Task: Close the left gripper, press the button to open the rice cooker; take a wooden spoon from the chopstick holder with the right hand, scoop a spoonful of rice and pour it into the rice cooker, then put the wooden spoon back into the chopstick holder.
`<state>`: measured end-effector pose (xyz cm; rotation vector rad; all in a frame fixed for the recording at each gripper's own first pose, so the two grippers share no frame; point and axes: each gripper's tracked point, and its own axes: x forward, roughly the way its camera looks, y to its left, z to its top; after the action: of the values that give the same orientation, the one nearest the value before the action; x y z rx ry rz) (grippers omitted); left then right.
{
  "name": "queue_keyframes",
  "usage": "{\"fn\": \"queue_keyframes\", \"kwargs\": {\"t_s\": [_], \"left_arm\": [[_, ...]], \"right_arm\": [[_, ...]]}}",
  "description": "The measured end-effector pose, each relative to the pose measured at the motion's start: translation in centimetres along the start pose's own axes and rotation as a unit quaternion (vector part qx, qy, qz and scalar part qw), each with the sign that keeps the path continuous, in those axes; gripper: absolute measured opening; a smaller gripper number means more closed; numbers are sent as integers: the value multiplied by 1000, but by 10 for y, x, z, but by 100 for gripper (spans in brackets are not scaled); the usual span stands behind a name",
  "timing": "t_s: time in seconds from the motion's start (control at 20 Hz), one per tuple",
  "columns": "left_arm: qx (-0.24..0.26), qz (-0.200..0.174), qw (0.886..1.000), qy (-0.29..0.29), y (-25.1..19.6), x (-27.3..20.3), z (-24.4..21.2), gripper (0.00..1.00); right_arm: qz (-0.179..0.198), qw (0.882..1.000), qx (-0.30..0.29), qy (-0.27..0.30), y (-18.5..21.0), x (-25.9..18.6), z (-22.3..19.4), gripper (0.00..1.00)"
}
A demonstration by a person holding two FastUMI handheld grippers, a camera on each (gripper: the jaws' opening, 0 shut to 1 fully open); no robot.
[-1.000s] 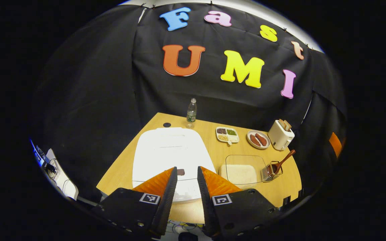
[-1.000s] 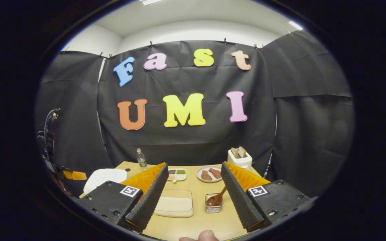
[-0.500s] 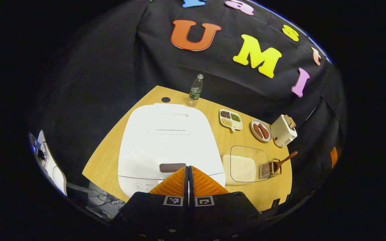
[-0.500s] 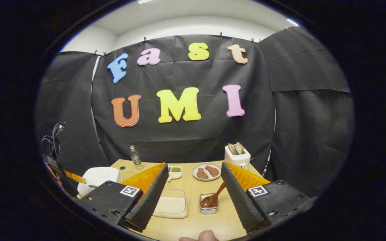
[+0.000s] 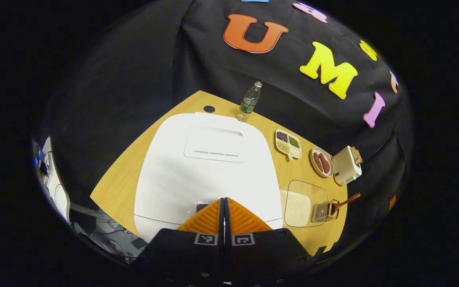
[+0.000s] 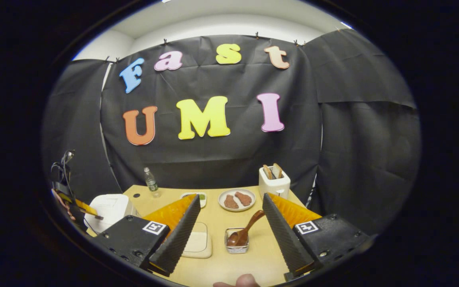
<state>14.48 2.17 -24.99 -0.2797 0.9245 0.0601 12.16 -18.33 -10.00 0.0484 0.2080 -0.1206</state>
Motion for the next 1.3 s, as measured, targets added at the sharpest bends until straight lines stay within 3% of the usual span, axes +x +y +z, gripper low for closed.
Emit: {"fn": "queue_keyframes", "kwargs": {"t_s": [0.3, 0.5, 0.75, 0.95, 1.15, 1.3], "left_arm": [[17, 9, 1000, -5, 6, 4, -3, 0], [1, 6, 1000, 15, 10, 9, -14, 0], [-11, -6, 1000, -8, 8, 3, -5, 0], [10, -16, 994, -107, -6, -32, 42, 1], [57, -5, 972, -226, -25, -73, 107, 1], [58, -19, 958, -280, -39, -98, 139, 13]], "right_arm": [[3, 1000, -6, 6, 5, 3, -2, 100], [9, 1000, -4, 9, 13, 1, -6, 100], [18, 1000, -11, 7, 20, -8, -7, 100], [7, 1000, -10, -4, 10, -17, 1, 100], [0, 1000, -6, -15, 2, -27, 10, 100], [-1, 1000, -7, -19, 0, -33, 14, 100]]}}
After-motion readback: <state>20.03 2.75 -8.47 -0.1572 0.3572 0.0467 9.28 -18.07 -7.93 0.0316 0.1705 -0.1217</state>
